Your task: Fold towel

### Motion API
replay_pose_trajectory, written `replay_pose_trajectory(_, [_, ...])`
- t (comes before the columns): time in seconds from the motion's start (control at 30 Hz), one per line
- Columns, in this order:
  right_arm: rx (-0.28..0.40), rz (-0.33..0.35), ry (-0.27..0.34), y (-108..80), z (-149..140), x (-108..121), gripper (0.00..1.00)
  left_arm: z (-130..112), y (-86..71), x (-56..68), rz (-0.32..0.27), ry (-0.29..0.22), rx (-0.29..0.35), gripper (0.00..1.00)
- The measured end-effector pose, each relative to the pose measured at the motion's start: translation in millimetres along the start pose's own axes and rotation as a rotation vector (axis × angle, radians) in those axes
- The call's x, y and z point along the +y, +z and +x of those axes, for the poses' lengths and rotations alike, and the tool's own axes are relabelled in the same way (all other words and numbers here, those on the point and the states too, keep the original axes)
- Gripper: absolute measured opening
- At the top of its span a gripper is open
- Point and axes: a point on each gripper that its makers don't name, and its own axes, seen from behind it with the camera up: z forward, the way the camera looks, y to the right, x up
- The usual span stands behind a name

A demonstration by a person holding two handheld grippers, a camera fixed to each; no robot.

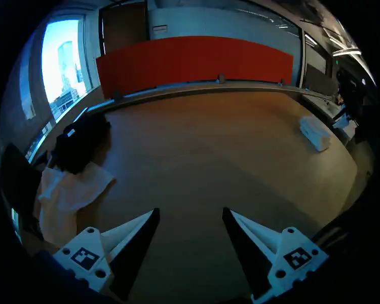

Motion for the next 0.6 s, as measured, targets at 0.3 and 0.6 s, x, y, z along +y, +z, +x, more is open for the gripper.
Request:
replay_pose_trajectory(0.3, [0.038,-0.002,0.132,-3.6,11.3,-13.1,0.94,0.7,-0.9,-3.7,0.008,-0.021,0.008,0.92])
replay_pose_trajectory(0.6, [0.068,0.005,0.246,-1.7,18.7,-25.3,0.94,2.7,0.6,-7.3,0.015,-0.036,0.011,0.92])
